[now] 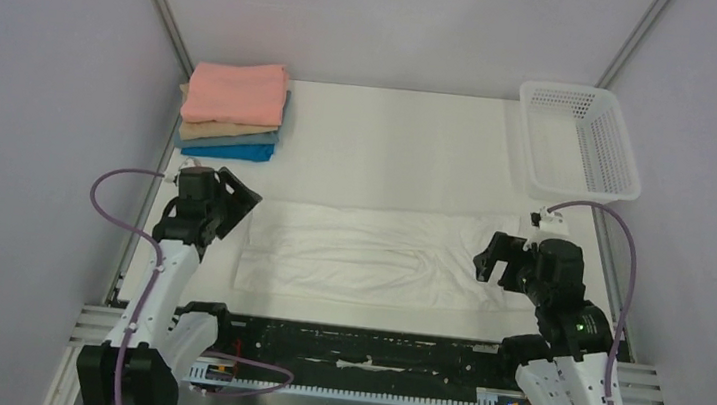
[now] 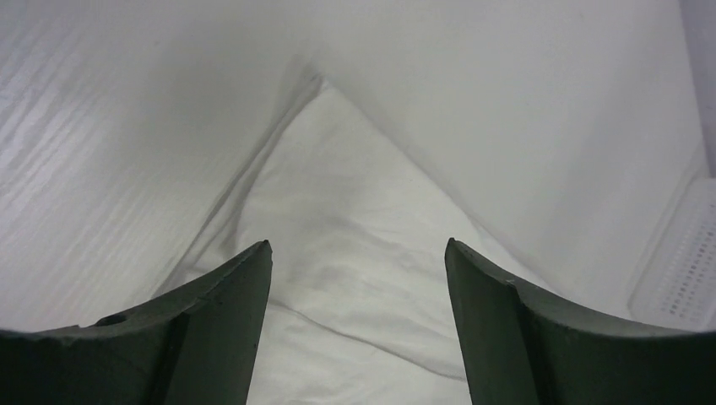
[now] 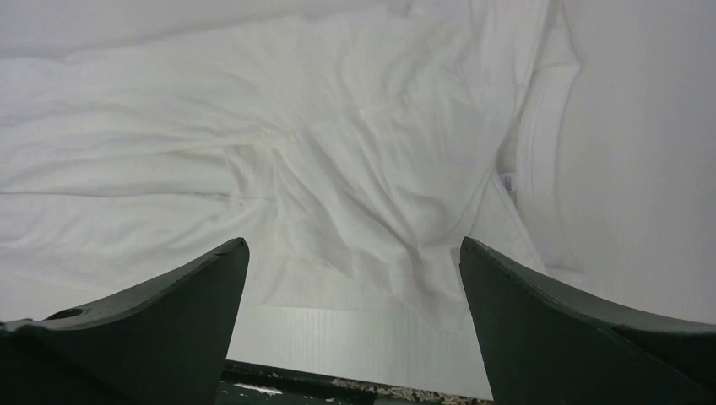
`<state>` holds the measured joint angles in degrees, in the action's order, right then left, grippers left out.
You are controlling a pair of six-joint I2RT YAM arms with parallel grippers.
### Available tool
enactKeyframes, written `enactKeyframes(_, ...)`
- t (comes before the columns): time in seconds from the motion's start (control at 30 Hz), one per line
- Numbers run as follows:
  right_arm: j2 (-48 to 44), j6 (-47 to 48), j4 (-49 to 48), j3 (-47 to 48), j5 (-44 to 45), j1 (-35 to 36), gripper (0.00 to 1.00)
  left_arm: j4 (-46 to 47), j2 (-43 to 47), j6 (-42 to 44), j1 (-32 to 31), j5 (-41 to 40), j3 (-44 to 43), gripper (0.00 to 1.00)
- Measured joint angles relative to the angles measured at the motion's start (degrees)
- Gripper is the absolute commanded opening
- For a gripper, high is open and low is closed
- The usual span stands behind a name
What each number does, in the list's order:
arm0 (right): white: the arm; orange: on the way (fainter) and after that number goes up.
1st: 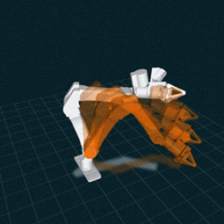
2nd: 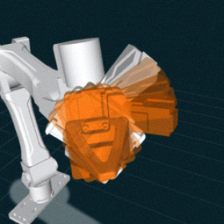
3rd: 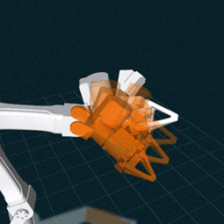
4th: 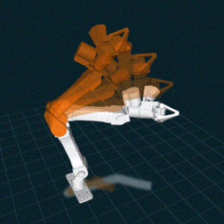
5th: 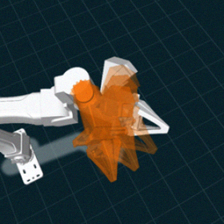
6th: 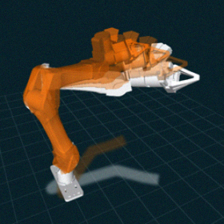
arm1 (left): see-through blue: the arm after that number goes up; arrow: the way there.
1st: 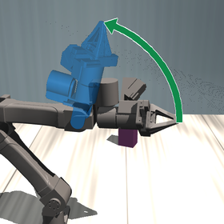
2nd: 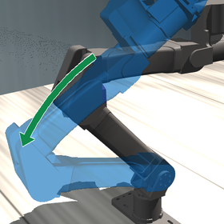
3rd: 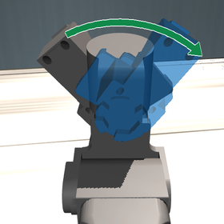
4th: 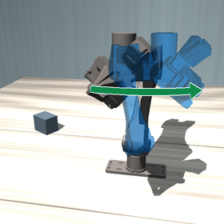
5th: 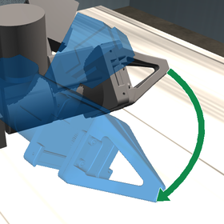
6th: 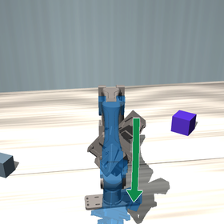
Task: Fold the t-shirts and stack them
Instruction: Rotate the tshirt 90 degrees
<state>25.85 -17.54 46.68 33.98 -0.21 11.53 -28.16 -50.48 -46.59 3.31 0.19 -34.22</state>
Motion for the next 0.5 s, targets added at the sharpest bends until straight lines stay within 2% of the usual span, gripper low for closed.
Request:
enactKeyframes(0.13, 2.6, -0.1, -6.3, 0.2, -4.2, 0.0, 0.98, 4.5, -3.3, 0.1, -0.7, 6.6, -0.9, 0.82)
enactKeyframes(0.27, 9.0, -3.6, -16.9, -5.3, -7.6, 0.0, 0.98, 11.5, -14.4, 0.1, -5.6, 14.0, -1.1, 0.82)
enactKeyframes(0.37, 16.7, -5.9, -21.5, -9.9, -6.8, 0.0, 0.98, 14.1, -23.6, 0.5, -10.3, 16.9, -1.8, 0.82)
enactKeyframes(0.5, 25.5, -8.2, -25.5, -13.7, -4.4, 0.0, 0.98, 15.9, -30.2, 1.0, -12.7, 18.2, -2.0, 0.83)
